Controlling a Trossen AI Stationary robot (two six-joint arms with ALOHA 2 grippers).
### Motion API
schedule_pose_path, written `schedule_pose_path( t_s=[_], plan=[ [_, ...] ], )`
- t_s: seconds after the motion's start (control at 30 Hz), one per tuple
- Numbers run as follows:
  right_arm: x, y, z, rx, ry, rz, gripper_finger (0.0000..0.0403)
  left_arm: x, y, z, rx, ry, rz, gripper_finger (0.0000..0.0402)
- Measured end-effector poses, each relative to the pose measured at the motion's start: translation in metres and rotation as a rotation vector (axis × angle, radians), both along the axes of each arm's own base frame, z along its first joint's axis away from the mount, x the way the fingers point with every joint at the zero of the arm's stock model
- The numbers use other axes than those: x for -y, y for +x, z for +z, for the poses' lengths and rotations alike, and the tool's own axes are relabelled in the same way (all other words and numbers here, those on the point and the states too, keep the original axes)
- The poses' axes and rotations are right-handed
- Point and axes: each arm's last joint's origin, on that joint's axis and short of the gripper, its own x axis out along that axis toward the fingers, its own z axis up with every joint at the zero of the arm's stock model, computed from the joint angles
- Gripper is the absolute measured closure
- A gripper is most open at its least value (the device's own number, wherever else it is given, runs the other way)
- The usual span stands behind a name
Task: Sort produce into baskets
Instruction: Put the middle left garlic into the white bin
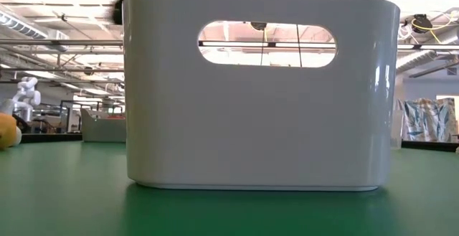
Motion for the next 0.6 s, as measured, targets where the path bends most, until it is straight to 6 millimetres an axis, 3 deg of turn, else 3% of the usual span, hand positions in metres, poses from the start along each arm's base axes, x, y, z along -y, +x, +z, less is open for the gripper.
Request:
schedule_pose_path(
  t_s=[0.1,0.2,0.6],
  plan=[
    [0.000,0.000,0.000,-0.005,-0.040,0.031,0.0090,-0.015,-0.034,0.002,-0.270,-0.023,0.129,0.0121],
    [0.001,0.000,0.000,-0.006,-0.073,0.048,0.0090,-0.022,-0.055,-0.002,-0.463,-0.002,0.135,0.0121],
    [0.017,0.007,0.002,0.022,0.006,-0.074,0.0090,-0.041,-0.084,-0.069,-0.765,-0.018,0.056,0.0121]
  ],
)
